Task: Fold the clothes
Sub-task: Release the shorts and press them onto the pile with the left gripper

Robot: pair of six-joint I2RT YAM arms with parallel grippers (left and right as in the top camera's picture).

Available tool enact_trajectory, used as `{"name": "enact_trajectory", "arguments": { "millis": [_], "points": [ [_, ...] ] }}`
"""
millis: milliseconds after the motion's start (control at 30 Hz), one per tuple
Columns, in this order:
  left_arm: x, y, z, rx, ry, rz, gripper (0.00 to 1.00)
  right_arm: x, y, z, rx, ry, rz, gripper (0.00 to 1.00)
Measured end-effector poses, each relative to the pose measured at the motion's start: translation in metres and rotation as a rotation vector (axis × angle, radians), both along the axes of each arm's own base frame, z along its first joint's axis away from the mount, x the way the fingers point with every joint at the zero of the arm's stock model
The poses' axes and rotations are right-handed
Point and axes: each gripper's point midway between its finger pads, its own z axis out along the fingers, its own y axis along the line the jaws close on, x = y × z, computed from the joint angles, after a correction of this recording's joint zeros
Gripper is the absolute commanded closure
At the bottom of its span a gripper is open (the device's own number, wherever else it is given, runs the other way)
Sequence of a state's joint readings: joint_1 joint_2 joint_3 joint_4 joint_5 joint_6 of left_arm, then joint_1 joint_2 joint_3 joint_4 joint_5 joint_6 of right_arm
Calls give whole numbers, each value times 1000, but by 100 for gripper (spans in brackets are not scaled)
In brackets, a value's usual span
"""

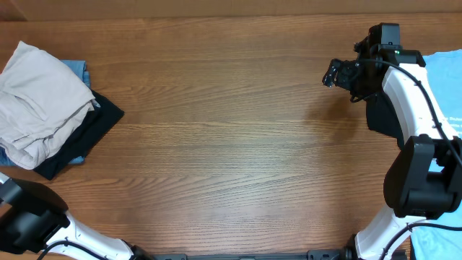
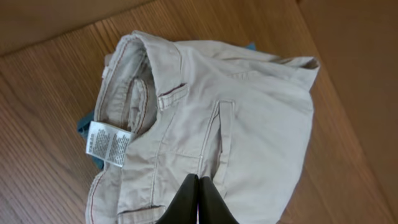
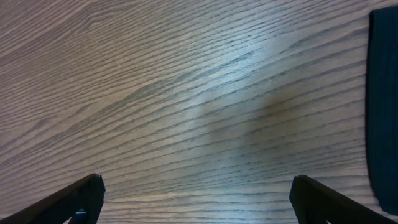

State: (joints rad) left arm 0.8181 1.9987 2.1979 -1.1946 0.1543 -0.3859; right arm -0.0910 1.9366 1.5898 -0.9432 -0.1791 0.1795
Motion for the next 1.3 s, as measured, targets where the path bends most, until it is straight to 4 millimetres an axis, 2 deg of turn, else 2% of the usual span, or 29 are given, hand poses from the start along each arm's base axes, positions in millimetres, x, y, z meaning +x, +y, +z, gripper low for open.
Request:
{"name": "enact_trajectory", "arguments": {
  "millis": [100,200,233,433,700,767,867,967,1000,1067,1100,1133,1200,1233,1267,1300],
  "points": [
    [10,9,-40,-26,48,-43,96,0,0,0,0,0,0,0],
    [13,18,-89,-69,131,-59,96,0,0,0,0,-1,0,0],
    [13,20,-95,-70,144,-54,96,0,0,0,0,0,0,0],
    [6,26,-102,-50,192,-32,91,0,0,0,0,0,0,0],
    [-33,35,-118,-90,298,89,92,0,0,0,0,-1,0,0],
    [-34,37,-118,-88,299,98,96,0,0,0,0,0,0,0],
    [-35,36,-119,-90,304,99,96,0,0,0,0,0,0,0],
    [-37,27,-121,-130,309,85,96,0,0,0,0,0,0,0],
    [-33,23,-118,-149,281,71,96,0,0,0,0,0,0,0],
    [-21,10,-96,-170,191,37,96,0,0,0,0,0,0,0],
    [-16,4,-80,-164,144,19,96,0,0,0,0,0,0,0],
    [-7,-11,-50,-151,69,-15,96,0,0,0,0,-1,0,0],
    [6,-39,-9,-111,-18,-81,93,0,0,0,0,-1,0,0],
    [18,-63,15,-88,-65,-143,79,0,0,0,0,0,0,0],
    [28,-84,24,-88,-86,-194,63,0,0,0,0,0,0,0],
    [39,-104,25,-99,-86,-243,31,0,0,0,0,0,0,0]
  ]
}}
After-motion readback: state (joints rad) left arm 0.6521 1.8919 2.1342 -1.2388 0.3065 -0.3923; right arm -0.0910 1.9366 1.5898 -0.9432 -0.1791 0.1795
